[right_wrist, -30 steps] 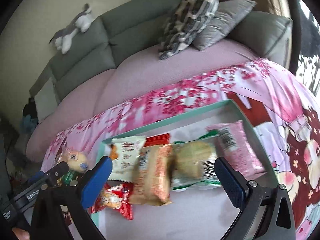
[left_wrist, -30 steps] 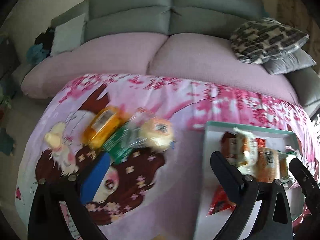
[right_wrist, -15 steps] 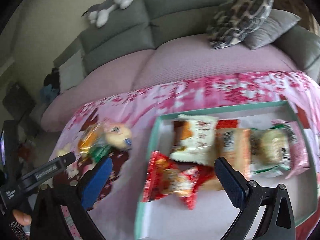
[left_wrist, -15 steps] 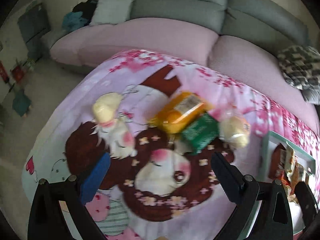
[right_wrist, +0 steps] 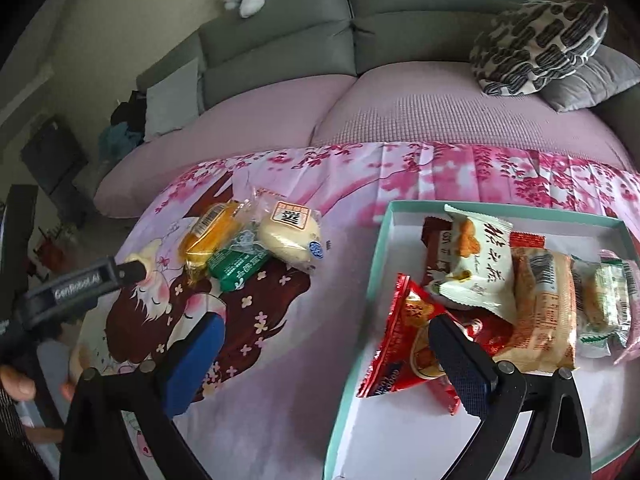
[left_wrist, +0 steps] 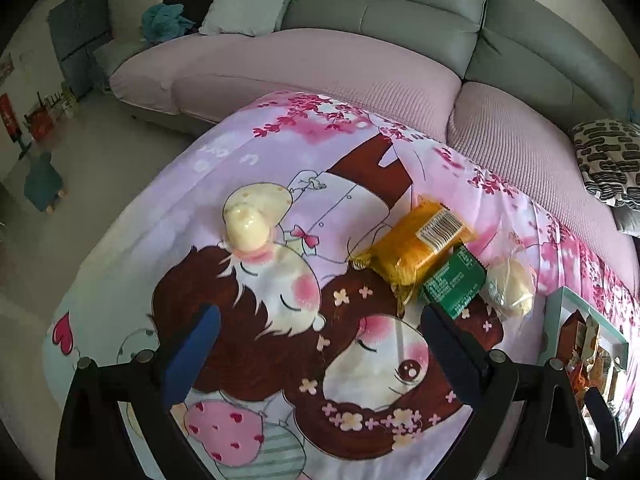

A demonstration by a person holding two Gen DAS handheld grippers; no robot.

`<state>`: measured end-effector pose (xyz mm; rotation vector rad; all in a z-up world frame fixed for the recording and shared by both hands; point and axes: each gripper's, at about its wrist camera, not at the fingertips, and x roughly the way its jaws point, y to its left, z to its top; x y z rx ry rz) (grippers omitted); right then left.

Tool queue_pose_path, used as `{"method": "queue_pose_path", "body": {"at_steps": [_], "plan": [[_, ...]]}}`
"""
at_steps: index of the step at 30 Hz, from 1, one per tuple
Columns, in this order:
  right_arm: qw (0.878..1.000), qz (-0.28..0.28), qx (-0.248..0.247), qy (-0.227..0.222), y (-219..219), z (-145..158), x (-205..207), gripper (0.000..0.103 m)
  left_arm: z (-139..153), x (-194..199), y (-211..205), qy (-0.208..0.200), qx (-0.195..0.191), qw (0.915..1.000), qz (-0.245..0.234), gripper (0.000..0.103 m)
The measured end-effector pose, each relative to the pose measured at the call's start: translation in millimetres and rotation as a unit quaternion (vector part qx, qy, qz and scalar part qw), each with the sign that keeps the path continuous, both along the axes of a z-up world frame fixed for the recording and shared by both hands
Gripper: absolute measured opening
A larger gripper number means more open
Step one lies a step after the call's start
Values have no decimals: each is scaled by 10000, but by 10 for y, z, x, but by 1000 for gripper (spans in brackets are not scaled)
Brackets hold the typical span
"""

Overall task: Organize snacks
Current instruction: 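Move both open grippers back over the remaining snacks on the bed, then grasp the yellow bread packet with the left gripper while the right grasps the round cream bun packet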

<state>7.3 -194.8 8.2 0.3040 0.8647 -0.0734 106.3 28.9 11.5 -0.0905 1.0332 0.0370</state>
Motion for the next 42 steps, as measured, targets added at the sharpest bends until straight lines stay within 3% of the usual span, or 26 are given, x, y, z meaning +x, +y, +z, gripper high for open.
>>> {"method": "queue_pose_path", "body": {"at_steps": [9, 15, 28, 33, 38, 42], "plan": [[9999, -51, -144, 69, 52, -31, 68, 103, 4, 259, 361, 26, -79, 9999, 128, 100], [9998, -65, -147, 120, 96, -34, 173, 103, -90, 381, 505, 192, -435, 9987, 187, 100], [9985, -234, 485, -1, 27, 80, 645, 103, -95, 581, -8, 36, -497, 9970, -597, 100], [9941, -302, 1042, 64, -84, 21, 869, 102, -107, 698, -128, -19, -575, 9950, -812, 100], [9893, -280, 1412, 234, -126, -117, 1080, 102, -204, 816, -261, 33, -655, 9925, -1036, 96], [9881, -230, 1473, 375, -88, -230, 1201, 100, -290, 871, -308, 114, -688, 9911, -1133, 86]]}}
